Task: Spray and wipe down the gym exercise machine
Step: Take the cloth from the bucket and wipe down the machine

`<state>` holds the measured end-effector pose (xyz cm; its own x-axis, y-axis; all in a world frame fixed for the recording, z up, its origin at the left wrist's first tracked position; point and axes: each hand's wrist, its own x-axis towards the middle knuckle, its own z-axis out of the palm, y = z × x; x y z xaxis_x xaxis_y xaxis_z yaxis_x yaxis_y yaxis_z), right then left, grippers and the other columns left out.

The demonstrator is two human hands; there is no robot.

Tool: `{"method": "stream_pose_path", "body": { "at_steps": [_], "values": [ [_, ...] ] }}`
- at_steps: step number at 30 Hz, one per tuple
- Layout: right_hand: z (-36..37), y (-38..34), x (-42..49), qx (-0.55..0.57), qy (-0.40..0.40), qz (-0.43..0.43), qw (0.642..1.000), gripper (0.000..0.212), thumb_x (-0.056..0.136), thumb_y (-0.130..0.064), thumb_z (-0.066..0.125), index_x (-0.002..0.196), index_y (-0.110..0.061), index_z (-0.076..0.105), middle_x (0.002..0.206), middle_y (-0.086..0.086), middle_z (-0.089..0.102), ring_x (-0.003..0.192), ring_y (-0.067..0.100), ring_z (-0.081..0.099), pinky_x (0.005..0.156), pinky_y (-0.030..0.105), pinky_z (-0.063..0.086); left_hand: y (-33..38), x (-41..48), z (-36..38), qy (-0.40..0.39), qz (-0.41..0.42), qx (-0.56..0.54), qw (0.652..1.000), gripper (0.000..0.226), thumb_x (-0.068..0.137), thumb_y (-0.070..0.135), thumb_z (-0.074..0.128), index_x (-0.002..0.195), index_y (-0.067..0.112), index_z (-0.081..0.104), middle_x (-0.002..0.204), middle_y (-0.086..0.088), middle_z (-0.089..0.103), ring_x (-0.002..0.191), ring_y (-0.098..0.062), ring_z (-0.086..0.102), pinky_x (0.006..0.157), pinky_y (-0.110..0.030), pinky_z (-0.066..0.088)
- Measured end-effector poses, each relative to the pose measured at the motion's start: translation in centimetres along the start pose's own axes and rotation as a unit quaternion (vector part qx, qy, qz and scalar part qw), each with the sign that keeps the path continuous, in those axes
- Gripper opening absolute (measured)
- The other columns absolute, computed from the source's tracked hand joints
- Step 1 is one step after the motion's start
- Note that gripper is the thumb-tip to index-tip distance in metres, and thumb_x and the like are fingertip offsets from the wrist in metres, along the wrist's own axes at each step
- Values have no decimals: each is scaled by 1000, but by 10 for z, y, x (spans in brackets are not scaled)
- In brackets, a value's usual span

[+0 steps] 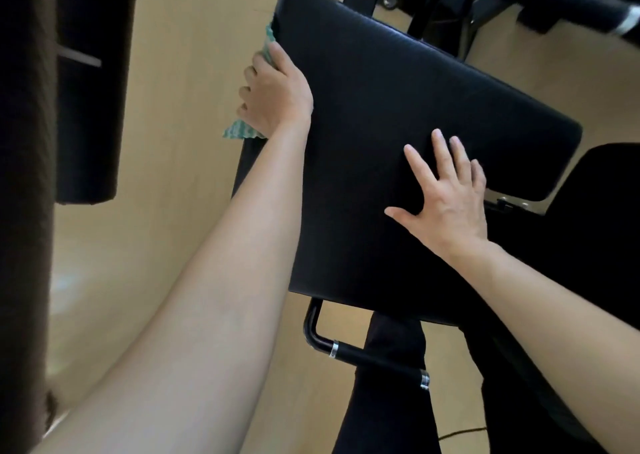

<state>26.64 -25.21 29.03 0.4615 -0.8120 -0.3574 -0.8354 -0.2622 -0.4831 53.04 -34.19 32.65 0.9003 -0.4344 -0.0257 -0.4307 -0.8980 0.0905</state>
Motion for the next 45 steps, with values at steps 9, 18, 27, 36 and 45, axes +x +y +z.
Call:
{"method": "stream_pose_path", "body": {
  "at_steps": [9,18,27,36,45],
  "values": [
    [-8,4,3,39,-35,16,999,100,86,-49,76,163,-36,13,173,4,-5,159,29,-8,128,55,8,39,9,7,48,134,44,989,56,109,45,19,162,29,27,159,8,42,131,-23,50,105,-41,36],
    [-5,6,2,53,-24,8,998,100,86,-46,78,163,-35,15,173,4,-2,159,28,-7,128,55,7,57,2,12,33,267,126,955,52,105,48,22,147,36,49,168,1,28,154,-31,23,123,-54,20],
    [-21,14,11,238,85,69,965,75,89,-23,78,154,-13,43,162,4,38,151,18,33,124,39,30,75,-55,27,-42,475,177,861,54,102,51,26,134,25,61,141,3,60,149,-26,35,125,-58,8],
    [-60,-8,113,171,168,-90,967,65,92,-30,70,149,-9,48,158,13,43,145,29,42,119,44,37,-5,-57,12,111,348,9,931,61,102,37,43,158,14,38,166,-6,35,155,-27,29,126,-49,20],
    [-51,-43,176,-17,37,-150,988,80,96,-69,40,163,-41,6,166,12,23,146,38,30,117,56,24,-26,-62,21,104,272,77,954,68,100,44,43,158,10,36,167,-13,30,156,-34,24,126,-54,19]
  ]
}}
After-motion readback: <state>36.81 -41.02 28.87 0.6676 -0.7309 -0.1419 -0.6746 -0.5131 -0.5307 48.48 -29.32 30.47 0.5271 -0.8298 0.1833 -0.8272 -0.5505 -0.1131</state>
